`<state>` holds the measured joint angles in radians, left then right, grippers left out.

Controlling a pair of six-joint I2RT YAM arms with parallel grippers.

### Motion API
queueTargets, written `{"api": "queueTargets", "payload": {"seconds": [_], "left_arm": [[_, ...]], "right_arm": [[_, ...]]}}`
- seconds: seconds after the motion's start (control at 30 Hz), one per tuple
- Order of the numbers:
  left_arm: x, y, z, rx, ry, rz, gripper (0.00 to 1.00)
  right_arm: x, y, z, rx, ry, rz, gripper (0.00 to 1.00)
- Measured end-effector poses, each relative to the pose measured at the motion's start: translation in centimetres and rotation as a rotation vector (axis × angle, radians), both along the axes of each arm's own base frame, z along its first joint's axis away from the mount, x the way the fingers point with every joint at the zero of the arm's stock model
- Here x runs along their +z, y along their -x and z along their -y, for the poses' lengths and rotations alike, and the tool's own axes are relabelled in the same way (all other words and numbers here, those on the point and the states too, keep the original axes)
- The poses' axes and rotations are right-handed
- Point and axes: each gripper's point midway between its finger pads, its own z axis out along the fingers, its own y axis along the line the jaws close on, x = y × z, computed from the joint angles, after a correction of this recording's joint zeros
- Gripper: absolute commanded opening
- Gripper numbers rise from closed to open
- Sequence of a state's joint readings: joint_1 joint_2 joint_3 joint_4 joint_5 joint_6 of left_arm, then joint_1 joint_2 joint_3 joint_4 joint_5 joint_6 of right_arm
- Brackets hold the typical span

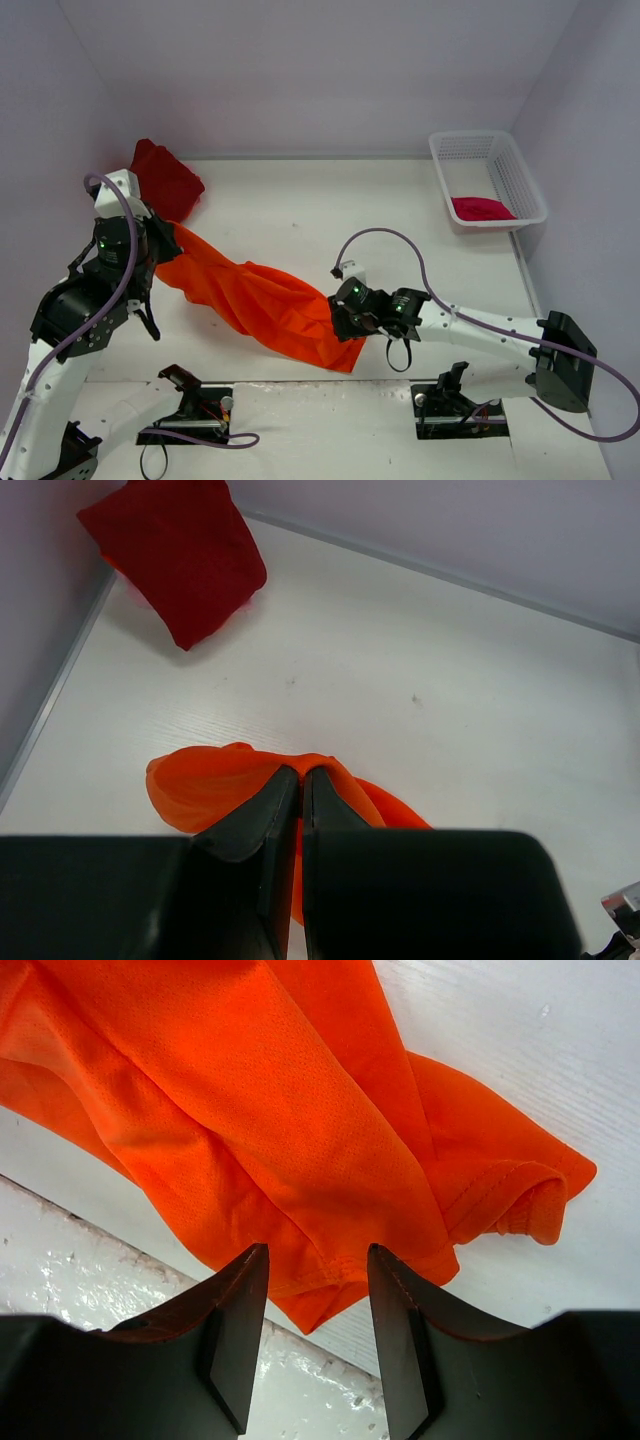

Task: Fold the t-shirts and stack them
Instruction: Flatten out the tshirt

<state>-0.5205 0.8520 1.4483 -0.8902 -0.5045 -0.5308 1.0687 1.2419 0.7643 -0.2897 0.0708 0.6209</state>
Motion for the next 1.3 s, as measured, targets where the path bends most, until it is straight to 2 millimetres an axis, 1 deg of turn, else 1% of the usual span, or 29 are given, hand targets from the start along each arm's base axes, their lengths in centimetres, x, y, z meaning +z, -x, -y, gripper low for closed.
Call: {"api": "queueTargets", "payload": {"seconds": [0.17,0.37,0.57,0.73,0.97,1.07,1.3], "left_arm": [[-0.2,0.0,-0.1,0.004,0.000,-0.005,0.00],[-0.2,0.0,-0.2,0.006,0.001,-0.004,0.00],[-0.2,-0.1,-0.3,0.014,0.003,-0.003,0.00],[-0.6,-0.2,-0.3,0.015,0.001,-0.012,0.00],[-0.6,-0.2,-0.1,0.004,0.008,-0.011,0.00],[-0.6,-0.2,-0.2,0.007,0.009,-0.010,0.00],[-0.5,-0.2,-0.2,0.005,0.011,-0.008,0.00]], "right_arm": [[-0.7,0.1,0.0,0.002,-0.005,-0.001,0.40],[-2.2,0.4,-0.1,0.013,0.015,-0.017,0.40],[-2.9,0.9,-0.9,0.037,0.019,-0.027,0.40],[-3.5,1.7,-1.3,0.062,0.032,-0.036,0.40],[-4.7,2.7,-1.6,0.091,0.063,-0.055,0.40],[-4.9,3.0,-1.7,0.096,0.067,-0.056,0.39],[-4.8,2.8,-1.8,0.087,0.065,-0.043,0.37]]}}
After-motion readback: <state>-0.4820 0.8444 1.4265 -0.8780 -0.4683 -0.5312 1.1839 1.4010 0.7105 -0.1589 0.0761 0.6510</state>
